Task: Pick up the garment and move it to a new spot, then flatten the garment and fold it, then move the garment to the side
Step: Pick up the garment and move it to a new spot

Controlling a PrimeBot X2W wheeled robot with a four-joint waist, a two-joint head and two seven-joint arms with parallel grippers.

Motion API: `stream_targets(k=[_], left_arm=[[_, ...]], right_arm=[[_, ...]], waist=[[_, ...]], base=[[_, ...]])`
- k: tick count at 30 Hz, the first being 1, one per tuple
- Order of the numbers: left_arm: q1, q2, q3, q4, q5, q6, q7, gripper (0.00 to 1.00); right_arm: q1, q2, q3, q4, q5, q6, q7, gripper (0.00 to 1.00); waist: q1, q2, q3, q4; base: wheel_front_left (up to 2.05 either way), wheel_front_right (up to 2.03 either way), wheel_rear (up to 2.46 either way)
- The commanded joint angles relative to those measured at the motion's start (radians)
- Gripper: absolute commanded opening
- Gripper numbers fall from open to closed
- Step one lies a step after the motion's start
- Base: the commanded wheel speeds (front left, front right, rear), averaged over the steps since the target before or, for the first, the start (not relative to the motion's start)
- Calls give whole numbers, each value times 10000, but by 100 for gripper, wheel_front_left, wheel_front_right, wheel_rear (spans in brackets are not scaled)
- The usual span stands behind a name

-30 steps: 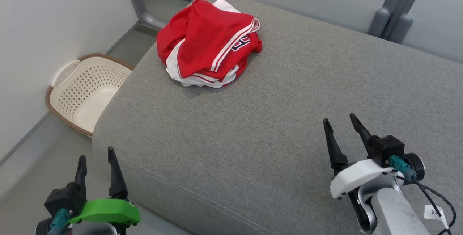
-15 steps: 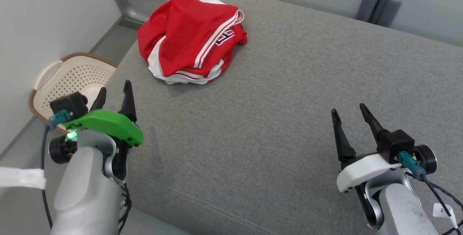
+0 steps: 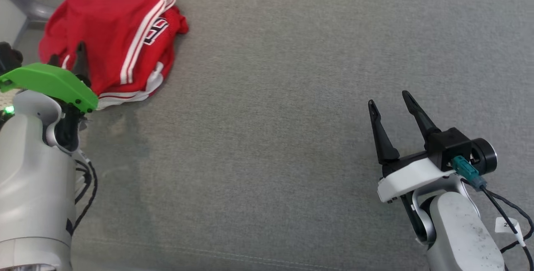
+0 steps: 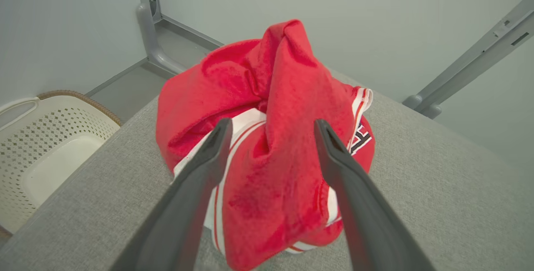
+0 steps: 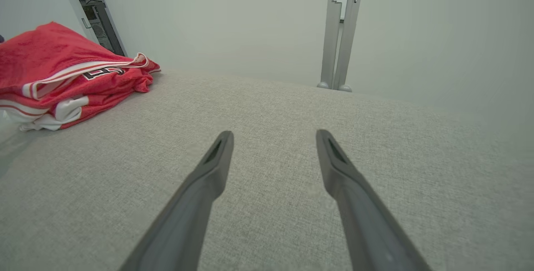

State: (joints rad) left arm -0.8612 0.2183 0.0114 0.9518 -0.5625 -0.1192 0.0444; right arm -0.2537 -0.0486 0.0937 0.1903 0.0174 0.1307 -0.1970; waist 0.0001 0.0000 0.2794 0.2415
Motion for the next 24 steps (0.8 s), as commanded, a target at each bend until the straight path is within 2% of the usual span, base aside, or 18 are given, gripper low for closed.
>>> stream_targets(k=[1, 6, 7, 8, 9, 16, 20, 24], left_arm=[[-226, 217, -28, 155, 41, 37, 110, 100], [-326, 823, -214, 665, 525, 728, 128, 100], [-325, 878, -249, 745, 557, 833, 123, 91], [-328, 951, -293, 773, 618, 890, 35, 25], [-340, 982, -301, 772, 624, 882, -16, 0], [-594, 1258, -481, 289, 778, 543, -646, 0], [-938, 1455, -699, -543, 927, 306, -972, 0], [-1408, 1176, -962, -1587, 840, 125, -973, 0]], right_arm=[[-162, -30, 14, 5, 108, 1, -79, 100], [-181, -27, 0, 158, 298, 1, -248, 100], [-162, -27, -6, 194, 346, 1, -279, 100], [-128, -26, -11, 249, 399, 1, -294, 100], [-94, -26, -13, 302, 436, 1, -324, 100], [54, -31, 75, 726, 764, 1, -478, 100], [182, -29, 91, 960, 964, 1, -556, 100], [430, -38, -66, 1220, 1244, 1, -615, 100]], waist=[[-1, 0, 1323, -1550], [-1, 0, 1235, -1905], [-1, 0, 1178, -1926], [-1, 0, 1098, -1936], [-1, 0, 1015, -1927], [-1, 0, 116, -1700], [-1, 0, -567, -1678], [-1, 0, -1158, -1724]], base=[[0, 0, 0], [0, 0, 0], [0, 0, 0], [0, 0, 0], [0, 0, 0], [0, 0, 0], [0, 0, 0], [0, 0, 0]])
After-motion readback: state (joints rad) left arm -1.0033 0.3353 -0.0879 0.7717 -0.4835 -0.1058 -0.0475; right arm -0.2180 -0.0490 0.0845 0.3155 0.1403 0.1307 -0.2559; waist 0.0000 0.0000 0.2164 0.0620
